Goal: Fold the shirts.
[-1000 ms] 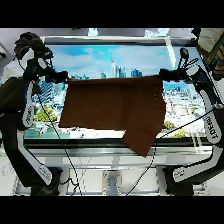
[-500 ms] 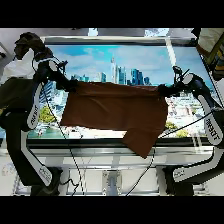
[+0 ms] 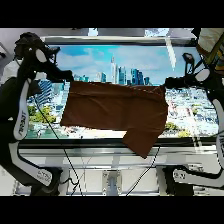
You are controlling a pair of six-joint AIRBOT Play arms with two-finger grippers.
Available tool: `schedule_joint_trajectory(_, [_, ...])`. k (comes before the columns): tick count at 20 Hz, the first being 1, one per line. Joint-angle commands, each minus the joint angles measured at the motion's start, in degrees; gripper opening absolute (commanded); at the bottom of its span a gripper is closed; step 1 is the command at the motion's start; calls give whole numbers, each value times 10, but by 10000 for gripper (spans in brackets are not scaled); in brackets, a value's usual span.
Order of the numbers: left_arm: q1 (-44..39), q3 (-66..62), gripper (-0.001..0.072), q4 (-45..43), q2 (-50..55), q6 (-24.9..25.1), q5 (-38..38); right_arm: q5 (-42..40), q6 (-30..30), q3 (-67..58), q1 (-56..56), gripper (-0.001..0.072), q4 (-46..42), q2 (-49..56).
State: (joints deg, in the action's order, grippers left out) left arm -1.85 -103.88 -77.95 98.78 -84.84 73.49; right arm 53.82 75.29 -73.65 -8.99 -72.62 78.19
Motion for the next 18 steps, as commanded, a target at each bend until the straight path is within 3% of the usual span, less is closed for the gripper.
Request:
schedule_joint_trajectory(1, [15,0,594,-17,-94,13,4,17,19,1,-23,348,-46,-99])
schedule_joint_trajectory(5, [26,30,594,-21,-153,44,116,178,12,26,-49,349,-32,-145])
schedule_joint_trajectory(8, [26,136,594,-22,-198,54,111,181,12,121,-49,348,-33,-191])
schedule_joint_trajectory(11, [27,310,594,-49,-277,46,44,175,14,233,-49,349,-33,-260])
schedule_joint_trajectory(15, [37,560,593,-49,-414,-11,-103,169,51,379,-49,357,-20,-350])
schedule_joint_trajectory(16, [37,601,593,-47,-436,-18,-124,168,64,412,-49,443,2,-367])
schedule_joint_trajectory(18, [37,659,593,-47,-458,-48,-141,168,79,465,-49,465,42,-383])
